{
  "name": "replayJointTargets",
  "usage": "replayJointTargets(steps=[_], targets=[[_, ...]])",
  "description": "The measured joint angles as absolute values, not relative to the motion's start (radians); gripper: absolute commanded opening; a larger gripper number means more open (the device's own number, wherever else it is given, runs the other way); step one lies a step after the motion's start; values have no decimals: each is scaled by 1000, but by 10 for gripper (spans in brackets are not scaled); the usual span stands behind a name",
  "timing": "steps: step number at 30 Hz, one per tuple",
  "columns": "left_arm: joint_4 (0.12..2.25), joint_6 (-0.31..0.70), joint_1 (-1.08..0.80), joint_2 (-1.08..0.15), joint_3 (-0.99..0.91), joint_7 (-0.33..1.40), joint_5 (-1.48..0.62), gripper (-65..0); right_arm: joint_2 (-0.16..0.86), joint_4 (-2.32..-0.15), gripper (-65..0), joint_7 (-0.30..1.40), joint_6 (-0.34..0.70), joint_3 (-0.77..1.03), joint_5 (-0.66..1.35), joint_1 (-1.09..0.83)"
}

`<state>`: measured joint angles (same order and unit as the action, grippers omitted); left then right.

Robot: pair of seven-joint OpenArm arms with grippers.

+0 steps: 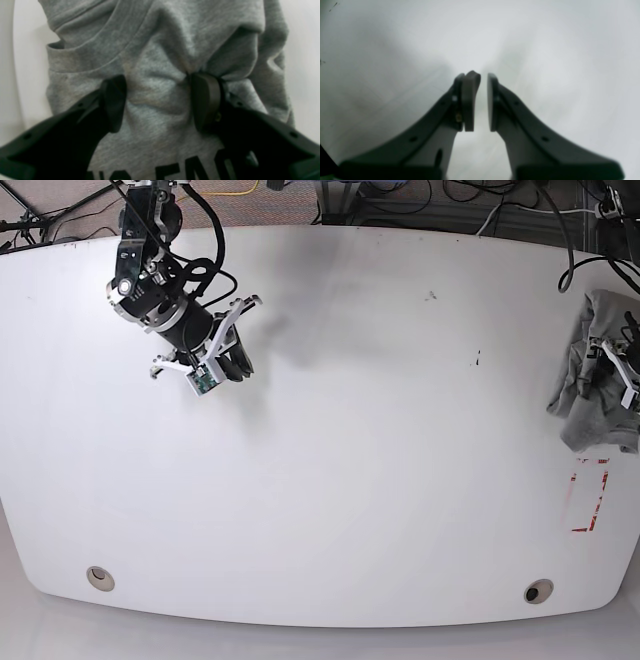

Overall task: Fold the T-shirt properly
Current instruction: 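Carry the folded shirt with the left gripper to the table corner, then release the shirt with the left gripper and lift away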

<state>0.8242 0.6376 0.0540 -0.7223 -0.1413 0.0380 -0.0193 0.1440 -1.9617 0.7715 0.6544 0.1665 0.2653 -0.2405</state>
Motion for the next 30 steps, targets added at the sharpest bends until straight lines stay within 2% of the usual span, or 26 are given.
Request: replayJointTargets(steps=[9, 19, 24, 30], targets=[[853, 669, 75, -767, -136, 133, 46, -271, 144, -1962, -571, 772, 652, 166, 265, -243], [1060, 699, 51, -767, -175, 249, 101, -271, 146, -1959, -571, 733, 648, 240, 247, -243], [1220, 690, 50, -725, -219, 313, 103, -272, 146, -1915, -571, 596, 640, 251, 100, -234], [1391, 674, 2, -577, -266, 268, 74, -272, 139, -1798, -571, 387, 647, 285, -4, -236]])
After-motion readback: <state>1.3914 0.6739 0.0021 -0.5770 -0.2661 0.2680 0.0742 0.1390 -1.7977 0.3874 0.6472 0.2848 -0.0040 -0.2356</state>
